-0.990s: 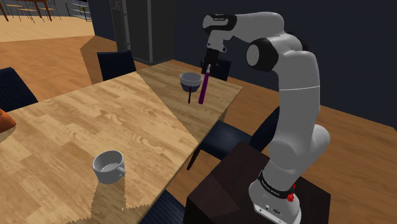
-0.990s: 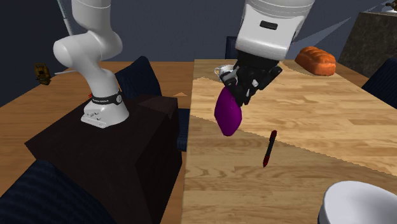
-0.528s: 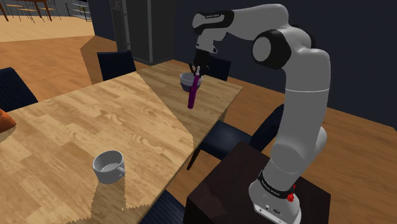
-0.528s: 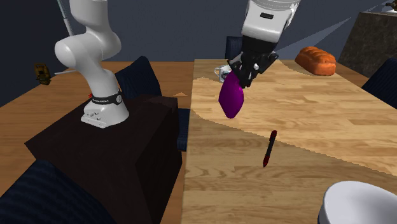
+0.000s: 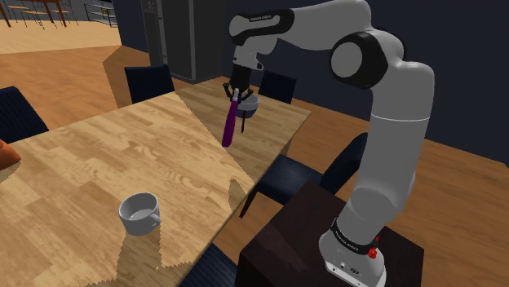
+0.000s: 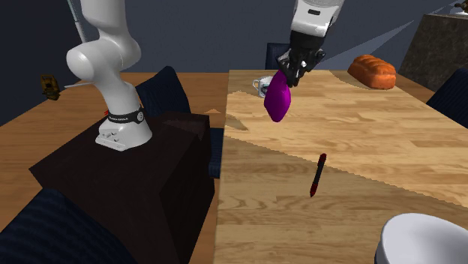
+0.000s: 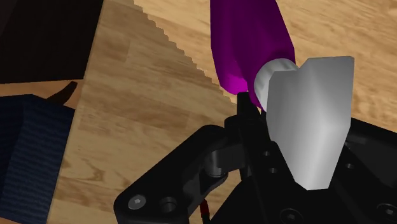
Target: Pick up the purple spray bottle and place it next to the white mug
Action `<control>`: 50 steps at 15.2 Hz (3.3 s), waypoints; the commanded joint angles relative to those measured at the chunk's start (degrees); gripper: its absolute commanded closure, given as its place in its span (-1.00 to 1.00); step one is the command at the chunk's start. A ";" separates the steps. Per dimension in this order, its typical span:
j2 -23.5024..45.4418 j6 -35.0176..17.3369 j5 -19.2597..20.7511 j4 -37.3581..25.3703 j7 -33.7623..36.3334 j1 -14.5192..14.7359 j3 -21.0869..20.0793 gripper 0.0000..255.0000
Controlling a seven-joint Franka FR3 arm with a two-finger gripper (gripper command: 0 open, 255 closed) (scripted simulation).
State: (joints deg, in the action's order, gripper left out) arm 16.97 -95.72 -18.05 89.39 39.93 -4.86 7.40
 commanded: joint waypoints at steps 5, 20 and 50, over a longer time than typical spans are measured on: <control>-0.95 -2.91 -0.45 1.67 7.04 4.85 -2.83 1.00; 5.41 -6.75 -0.27 -6.55 24.73 16.55 -9.31 1.00; 28.19 -10.43 2.78 -30.64 40.17 29.60 -12.81 1.00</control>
State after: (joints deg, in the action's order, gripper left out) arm 45.19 -105.32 -15.20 57.89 80.40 24.80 -5.42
